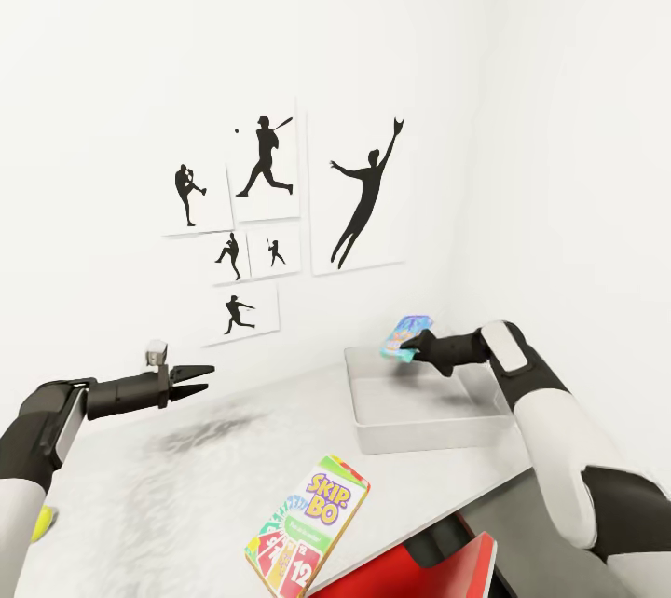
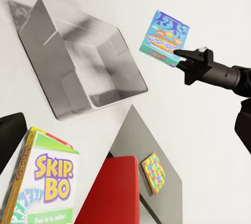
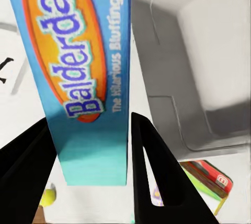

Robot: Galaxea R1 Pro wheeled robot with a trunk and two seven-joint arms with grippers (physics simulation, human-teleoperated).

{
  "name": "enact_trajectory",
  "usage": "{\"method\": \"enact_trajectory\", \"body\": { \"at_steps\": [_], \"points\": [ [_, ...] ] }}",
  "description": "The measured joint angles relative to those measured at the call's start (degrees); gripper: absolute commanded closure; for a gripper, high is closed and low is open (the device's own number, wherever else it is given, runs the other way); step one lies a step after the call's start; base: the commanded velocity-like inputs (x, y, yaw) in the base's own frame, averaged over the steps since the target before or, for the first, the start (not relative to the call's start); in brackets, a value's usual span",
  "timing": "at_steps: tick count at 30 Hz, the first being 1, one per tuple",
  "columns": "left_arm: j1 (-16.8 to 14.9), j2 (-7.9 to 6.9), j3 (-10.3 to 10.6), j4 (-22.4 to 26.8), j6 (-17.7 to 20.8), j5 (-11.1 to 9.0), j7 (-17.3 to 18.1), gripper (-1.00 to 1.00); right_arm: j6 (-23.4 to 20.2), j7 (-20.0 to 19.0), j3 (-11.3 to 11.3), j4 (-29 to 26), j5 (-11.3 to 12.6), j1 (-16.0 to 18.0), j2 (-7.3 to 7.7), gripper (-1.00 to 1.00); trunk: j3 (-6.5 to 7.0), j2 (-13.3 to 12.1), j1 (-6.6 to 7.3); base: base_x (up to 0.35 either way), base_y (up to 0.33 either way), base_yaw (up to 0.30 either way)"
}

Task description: Put all the toys in the child's room - the three board games (two on the bed and one on the table), the two jigsaw puzzles on the table, and the tennis ball on the table - inside the toy box on the table in the child's room.

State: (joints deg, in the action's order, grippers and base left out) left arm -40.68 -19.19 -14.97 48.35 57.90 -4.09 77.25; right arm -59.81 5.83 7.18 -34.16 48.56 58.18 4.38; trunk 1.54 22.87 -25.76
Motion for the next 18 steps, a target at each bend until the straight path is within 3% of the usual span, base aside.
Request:
{"method": "enact_trajectory", "body": {
  "at_steps": [18],
  "points": [
    [0.0, -0.05, 0.0, 0.0, 0.0, 0.1, 0.0, -1.00, -0.1, -0.4, -16.9, 0.5, 0.2, 0.8, 3.55, 1.00, 0.00, 0.0, 0.00, 0.000, 0.000, 0.000]
  ]
}}
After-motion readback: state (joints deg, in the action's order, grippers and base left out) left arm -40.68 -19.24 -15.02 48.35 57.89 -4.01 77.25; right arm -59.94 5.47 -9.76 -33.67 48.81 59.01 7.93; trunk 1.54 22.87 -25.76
